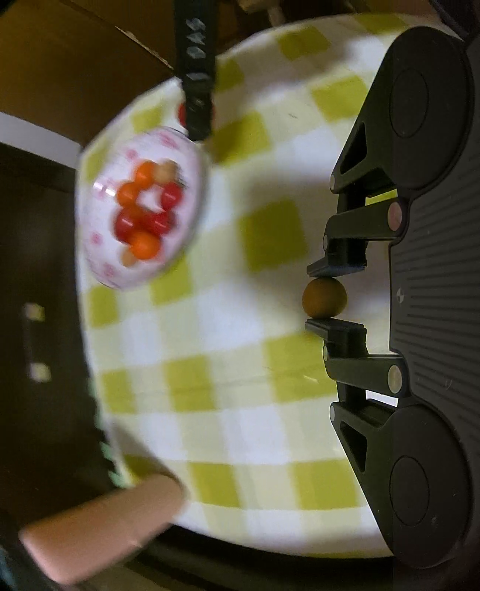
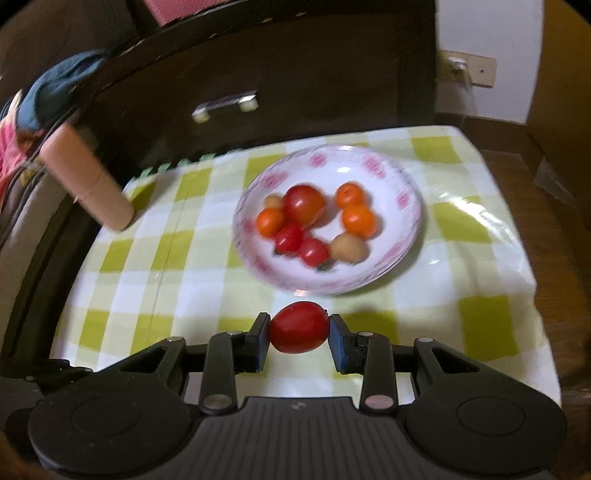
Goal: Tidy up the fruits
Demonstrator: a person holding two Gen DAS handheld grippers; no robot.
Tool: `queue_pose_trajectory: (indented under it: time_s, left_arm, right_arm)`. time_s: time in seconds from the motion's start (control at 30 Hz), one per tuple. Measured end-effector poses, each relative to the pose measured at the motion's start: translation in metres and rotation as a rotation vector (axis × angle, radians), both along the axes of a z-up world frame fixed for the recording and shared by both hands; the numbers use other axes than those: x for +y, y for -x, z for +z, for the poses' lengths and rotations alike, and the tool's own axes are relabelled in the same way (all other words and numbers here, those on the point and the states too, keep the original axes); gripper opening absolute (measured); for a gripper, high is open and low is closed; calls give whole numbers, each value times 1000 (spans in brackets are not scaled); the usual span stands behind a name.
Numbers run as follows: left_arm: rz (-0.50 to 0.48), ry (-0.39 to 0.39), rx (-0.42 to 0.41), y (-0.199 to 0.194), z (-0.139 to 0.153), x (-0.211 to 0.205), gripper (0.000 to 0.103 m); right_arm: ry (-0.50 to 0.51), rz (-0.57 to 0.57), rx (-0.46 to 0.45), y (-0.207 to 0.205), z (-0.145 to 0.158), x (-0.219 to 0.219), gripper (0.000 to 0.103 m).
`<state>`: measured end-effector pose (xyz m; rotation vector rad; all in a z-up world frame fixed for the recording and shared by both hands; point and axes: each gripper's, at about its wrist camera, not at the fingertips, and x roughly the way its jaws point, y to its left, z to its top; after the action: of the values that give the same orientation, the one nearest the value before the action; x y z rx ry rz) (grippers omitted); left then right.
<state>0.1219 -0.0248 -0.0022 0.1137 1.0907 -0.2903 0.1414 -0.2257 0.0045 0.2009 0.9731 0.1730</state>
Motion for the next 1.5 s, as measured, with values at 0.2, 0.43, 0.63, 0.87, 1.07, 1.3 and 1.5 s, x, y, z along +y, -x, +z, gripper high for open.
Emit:
queue_pose_trajectory:
  time_s: [0.2, 0.43, 0.63, 0.87, 1.07, 1.3, 1.5]
  left_arm:
    - [-36, 28, -73, -43, 25, -35, 31]
    - [-61, 20, -101, -85, 25, -64, 31]
    - [-77, 12, -100, -107, 17, -77, 32]
    - [-96, -4, -103, -116, 11, -87, 32]
    - [-88, -3, -95, -118, 7, -86, 33]
    - [-74, -4, -118, -115, 15, -80, 44]
    - [-55, -9, -126, -110, 20, -74, 53]
  right_arm:
    - [-14, -60, -16, -24, 6, -19, 33]
    - [3, -80, 6, -52, -4, -29, 33]
    - [20, -62, 25, -70, -15, -26, 33]
    - [17, -58, 31, -82, -24, -27, 33]
    - [16, -70, 26, -86, -28, -26, 33]
    - [-3, -75, 15, -85, -24, -27, 33]
    - [-12, -81, -5, -81, -15, -28, 38]
